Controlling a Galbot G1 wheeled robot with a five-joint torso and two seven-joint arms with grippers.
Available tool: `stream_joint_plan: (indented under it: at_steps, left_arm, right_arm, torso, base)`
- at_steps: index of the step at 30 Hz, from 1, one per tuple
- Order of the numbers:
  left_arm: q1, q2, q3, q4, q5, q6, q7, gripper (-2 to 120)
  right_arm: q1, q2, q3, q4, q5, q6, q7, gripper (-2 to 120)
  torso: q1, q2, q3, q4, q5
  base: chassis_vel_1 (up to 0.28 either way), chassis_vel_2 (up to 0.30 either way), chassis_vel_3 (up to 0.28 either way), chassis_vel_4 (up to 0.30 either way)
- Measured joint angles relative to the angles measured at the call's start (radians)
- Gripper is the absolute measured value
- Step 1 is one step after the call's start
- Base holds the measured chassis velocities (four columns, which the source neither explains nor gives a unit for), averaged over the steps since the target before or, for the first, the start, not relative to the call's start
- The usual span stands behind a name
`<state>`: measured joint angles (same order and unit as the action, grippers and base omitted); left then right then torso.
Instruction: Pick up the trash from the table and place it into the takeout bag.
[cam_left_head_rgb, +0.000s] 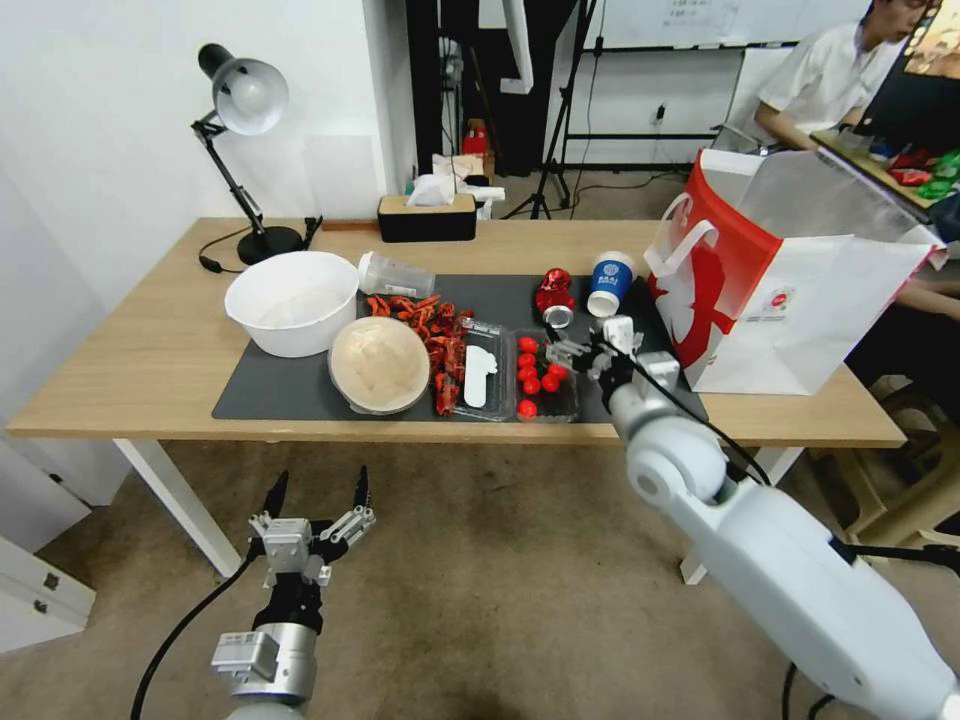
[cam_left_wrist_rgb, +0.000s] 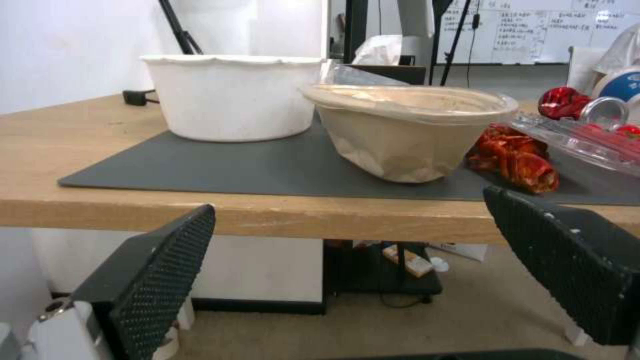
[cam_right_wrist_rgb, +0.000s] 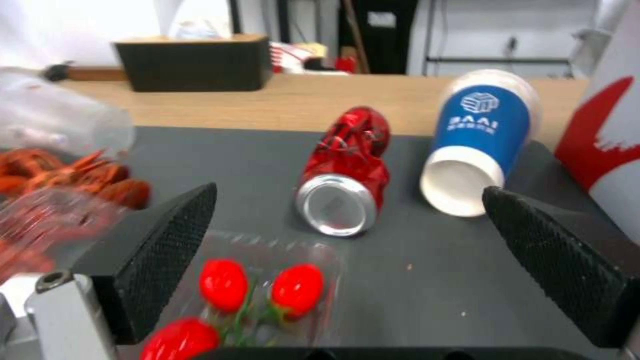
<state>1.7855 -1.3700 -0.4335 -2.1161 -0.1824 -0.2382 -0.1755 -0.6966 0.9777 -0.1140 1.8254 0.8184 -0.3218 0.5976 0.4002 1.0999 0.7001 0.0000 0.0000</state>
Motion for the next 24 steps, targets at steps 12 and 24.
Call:
stream_joint_plan:
  at_steps: [12, 24]
  left_arm:
    - [-0.006, -0.002, 0.008, 0.0, -0.018, 0.007, -0.008, 100]
    - [-0.002, -0.002, 0.012, -0.002, -0.027, 0.022, -0.018, 100]
  right_arm:
    - [0.2, 0.056, -0.089, -0.102, 0.132, -0.079, 0.243, 100]
    - [0.295, 0.069, -0.128, -0.185, 0.214, -0.112, 0.336, 100]
  torso:
    - [0.0, 0.0, 0.0, 0.0, 0.0002]
    - [0.0, 0.0, 0.0, -0.0002, 0.0]
  base:
    - [0.0, 0.0, 0.0, 0.0]
    - [0.0, 0.0, 0.0, 0.0]
